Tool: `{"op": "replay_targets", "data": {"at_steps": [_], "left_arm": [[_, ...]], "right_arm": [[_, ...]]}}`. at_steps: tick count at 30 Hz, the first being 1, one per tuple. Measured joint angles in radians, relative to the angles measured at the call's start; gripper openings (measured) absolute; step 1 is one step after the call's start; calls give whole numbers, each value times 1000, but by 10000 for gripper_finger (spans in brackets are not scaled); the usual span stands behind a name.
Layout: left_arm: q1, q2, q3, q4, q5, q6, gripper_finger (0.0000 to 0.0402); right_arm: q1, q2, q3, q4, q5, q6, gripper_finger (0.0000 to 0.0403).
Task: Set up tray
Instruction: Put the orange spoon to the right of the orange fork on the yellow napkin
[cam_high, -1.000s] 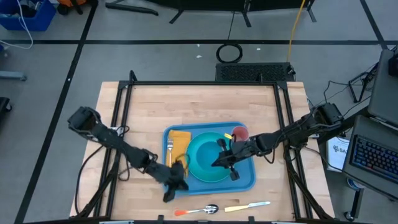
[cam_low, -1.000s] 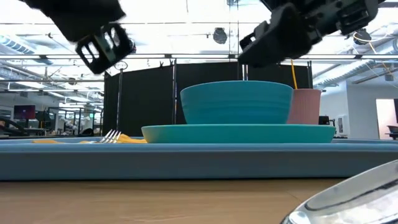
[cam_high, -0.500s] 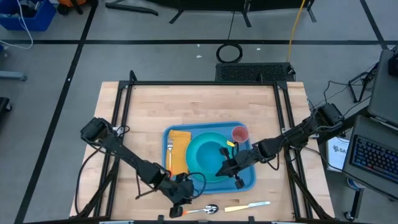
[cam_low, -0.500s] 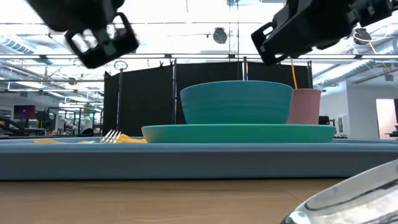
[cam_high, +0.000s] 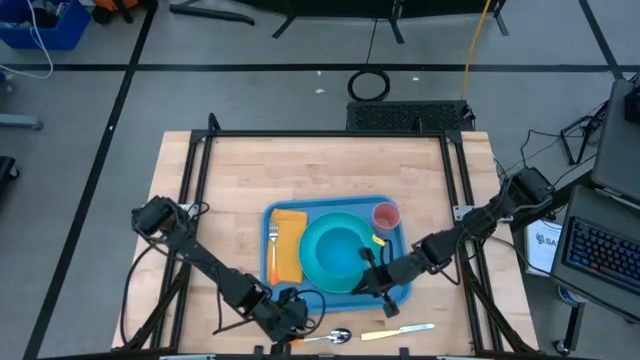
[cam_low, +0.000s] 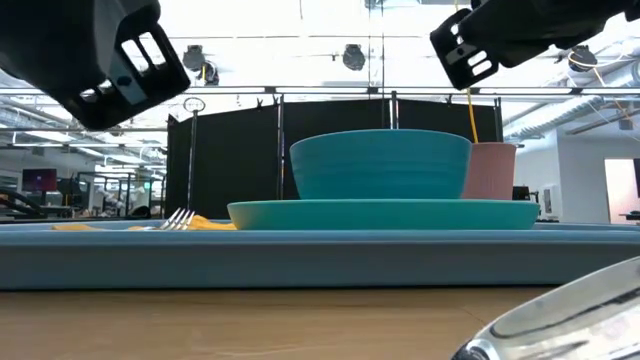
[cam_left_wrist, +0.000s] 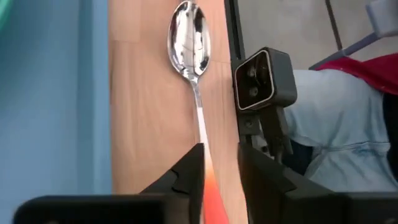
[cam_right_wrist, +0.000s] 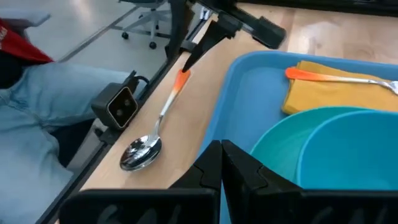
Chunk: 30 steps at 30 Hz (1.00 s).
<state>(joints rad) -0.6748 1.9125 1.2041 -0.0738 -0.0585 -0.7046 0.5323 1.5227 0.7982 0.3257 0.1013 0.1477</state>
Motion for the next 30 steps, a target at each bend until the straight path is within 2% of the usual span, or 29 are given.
{"op": "replay_targets", "data": {"at_steps": [5, 8, 17, 24, 30], "left_arm": [[-17, 18, 0, 5, -31, 22, 155], [-23, 42, 0, 24, -38, 27, 170], [-57, 74, 0, 97, -50, 78, 152], [-67, 78, 0, 70, -99, 105, 141], [-68, 101, 0, 83, -100, 139, 141]], "right_arm": [[21, 0, 0, 5, 61, 28, 0], [26, 0, 0, 10, 63, 50, 0], [32, 3, 0, 75, 68, 73, 0], [32, 3, 0, 95, 85, 73, 0], [32, 3, 0, 113, 85, 75, 0]]}}
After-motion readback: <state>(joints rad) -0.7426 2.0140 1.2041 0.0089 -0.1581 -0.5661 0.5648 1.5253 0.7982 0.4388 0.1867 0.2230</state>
